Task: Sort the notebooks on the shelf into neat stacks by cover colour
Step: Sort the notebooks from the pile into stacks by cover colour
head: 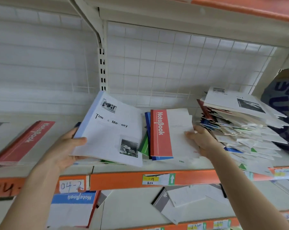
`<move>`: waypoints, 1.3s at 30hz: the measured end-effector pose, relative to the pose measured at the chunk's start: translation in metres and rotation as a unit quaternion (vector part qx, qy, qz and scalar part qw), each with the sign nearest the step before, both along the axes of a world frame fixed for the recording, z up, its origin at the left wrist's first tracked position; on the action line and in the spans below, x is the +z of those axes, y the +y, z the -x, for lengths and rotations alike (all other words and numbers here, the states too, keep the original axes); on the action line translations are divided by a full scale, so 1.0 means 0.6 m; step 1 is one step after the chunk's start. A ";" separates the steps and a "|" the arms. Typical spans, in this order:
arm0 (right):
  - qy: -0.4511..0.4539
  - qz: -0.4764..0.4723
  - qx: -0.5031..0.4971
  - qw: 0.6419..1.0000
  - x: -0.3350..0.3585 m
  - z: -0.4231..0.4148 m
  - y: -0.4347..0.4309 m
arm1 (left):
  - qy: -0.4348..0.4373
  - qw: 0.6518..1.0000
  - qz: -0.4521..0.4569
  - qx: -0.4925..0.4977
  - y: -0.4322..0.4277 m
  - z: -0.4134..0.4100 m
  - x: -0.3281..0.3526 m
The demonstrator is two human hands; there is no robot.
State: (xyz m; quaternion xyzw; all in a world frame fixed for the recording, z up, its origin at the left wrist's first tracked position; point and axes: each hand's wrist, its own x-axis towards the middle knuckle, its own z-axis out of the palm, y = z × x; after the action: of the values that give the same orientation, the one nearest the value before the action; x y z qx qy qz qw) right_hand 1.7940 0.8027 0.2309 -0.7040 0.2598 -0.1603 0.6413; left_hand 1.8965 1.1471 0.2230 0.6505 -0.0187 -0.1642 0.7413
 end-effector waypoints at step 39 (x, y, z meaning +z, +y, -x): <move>-0.020 -0.263 0.301 0.916 -0.010 -0.187 0.418 | -0.005 0.988 0.080 0.130 0.239 0.057 0.001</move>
State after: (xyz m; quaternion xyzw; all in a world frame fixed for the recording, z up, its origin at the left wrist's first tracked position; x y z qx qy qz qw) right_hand 1.9060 1.0537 0.2246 -0.5512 0.0555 0.1001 0.8265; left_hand 1.8625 1.2904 0.2237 0.5871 0.0492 -0.0608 0.8057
